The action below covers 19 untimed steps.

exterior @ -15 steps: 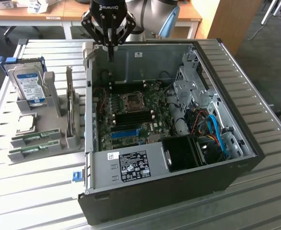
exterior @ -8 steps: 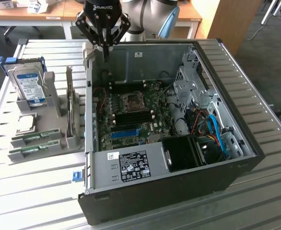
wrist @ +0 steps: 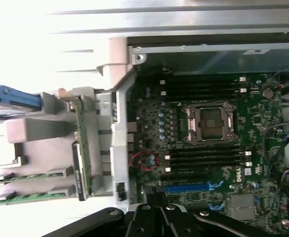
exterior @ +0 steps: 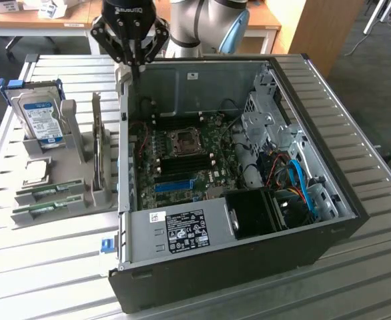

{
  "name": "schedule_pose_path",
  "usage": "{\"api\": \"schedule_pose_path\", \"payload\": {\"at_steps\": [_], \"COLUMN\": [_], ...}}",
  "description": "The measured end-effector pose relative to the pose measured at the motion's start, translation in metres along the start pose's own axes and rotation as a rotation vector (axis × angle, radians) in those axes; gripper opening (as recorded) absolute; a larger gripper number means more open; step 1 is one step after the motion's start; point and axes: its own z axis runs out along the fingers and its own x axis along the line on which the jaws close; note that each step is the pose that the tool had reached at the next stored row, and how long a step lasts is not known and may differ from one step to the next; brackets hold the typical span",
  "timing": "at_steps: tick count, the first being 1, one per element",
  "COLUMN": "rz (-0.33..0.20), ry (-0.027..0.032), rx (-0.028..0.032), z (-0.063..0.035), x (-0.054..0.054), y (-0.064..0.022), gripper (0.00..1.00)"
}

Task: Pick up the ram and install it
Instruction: 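Reach for the ram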

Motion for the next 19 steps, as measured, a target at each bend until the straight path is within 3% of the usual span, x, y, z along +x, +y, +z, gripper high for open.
{"api": "schedule_pose_path", "payload": {"at_steps": [19], "rz": [0.0], "ry": [0.0], "rx": [0.0005], "z": [-0.0008], "x": [0.057], "y": [-0.0043], "gripper": [0.11]}}
